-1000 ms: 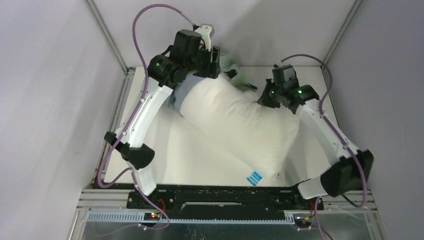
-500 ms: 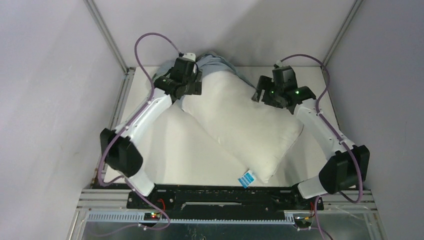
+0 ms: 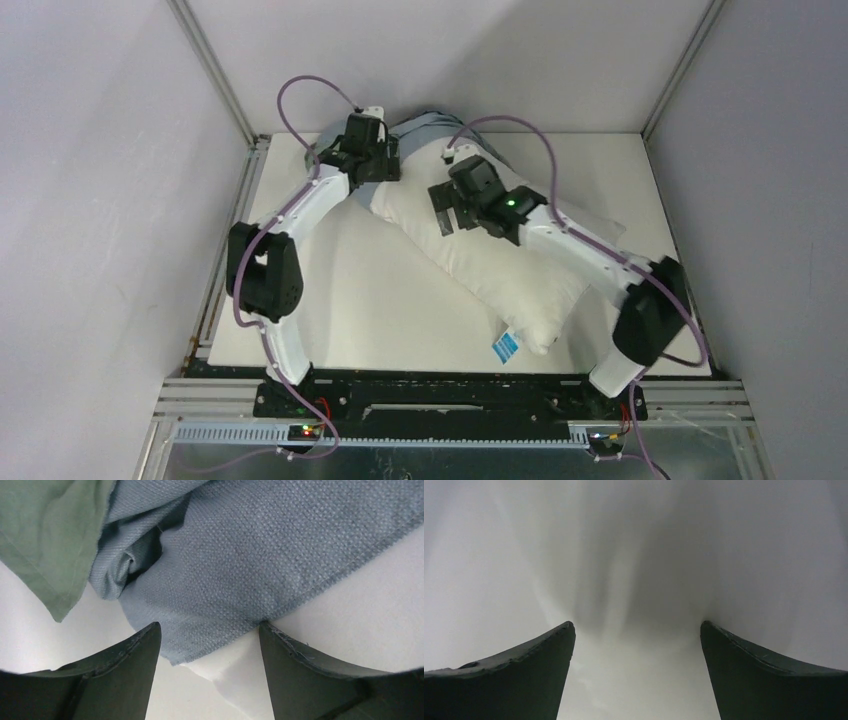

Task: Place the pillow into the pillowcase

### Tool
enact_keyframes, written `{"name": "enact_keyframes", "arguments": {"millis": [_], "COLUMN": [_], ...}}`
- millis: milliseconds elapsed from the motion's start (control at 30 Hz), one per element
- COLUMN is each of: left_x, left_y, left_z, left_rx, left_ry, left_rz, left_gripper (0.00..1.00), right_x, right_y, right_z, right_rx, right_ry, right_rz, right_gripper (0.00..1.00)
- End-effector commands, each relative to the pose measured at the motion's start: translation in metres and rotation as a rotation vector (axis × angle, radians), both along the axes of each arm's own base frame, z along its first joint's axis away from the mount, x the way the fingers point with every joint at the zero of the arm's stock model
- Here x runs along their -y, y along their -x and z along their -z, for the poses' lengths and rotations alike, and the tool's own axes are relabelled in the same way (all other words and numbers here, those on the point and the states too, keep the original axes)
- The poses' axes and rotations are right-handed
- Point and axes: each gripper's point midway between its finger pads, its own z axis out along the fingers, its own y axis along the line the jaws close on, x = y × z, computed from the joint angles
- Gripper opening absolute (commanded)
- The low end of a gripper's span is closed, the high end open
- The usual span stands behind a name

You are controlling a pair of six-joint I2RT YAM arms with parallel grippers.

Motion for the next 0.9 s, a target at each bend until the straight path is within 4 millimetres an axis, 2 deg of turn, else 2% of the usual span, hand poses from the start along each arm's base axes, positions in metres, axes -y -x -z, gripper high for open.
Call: {"name": "enact_keyframes", "arguments": {"millis": [0,100,133,233,333,500,700,767,867], "left_x": [0.022,0.014,0.012,0.009,0.002,-0.013,-0.012,-0.005,0.020], "left_y": [-0.011,-0.015,-0.016,-0.021,-0.026,-0.033,-0.036,-0.026,0.006], "left_z": [-0.018,-0.008,-0.005,0.003,0.008,-0.005,-0.029,-0.051,-0.108], "left_rx": [0.059,0.033,0.024,0.018,0.017,0.055,0.083,0.107,0.170], "left_ry": [0.101,0.060,0.044,0.013,-0.026,-0.092,-0.099,-0.088,-0.101], "left_rz": [0.052,0.018,0.015,0.011,-0.021,-0.077,-0.064,-0.037,0.054], "left_gripper": [0.76,0.75,0.74,0.69,0.59,0.35,0.01,0.00,0.00], "right_x": [0.013,0.021,0.022,0.024,0.029,0.039,0.043,0.044,0.046], "right_y": [-0.023,-0.028,-0.028,-0.027,-0.026,-0.024,-0.023,-0.023,-0.026], "right_z": [0.047,0.064,0.063,0.053,0.042,0.023,0.003,-0.010,-0.040], "right_rx": [-0.012,-0.054,-0.061,-0.051,-0.052,-0.046,-0.037,-0.024,0.011], "right_ry": [0.188,0.212,0.201,0.167,0.135,0.087,0.053,0.049,0.033], "right_rz": [0.059,0.100,0.106,0.131,0.163,0.190,0.210,0.219,0.236], "right_gripper": [0.97,0.86,0.76,0.33,0.01,0.00,0.00,0.00,0.00]}}
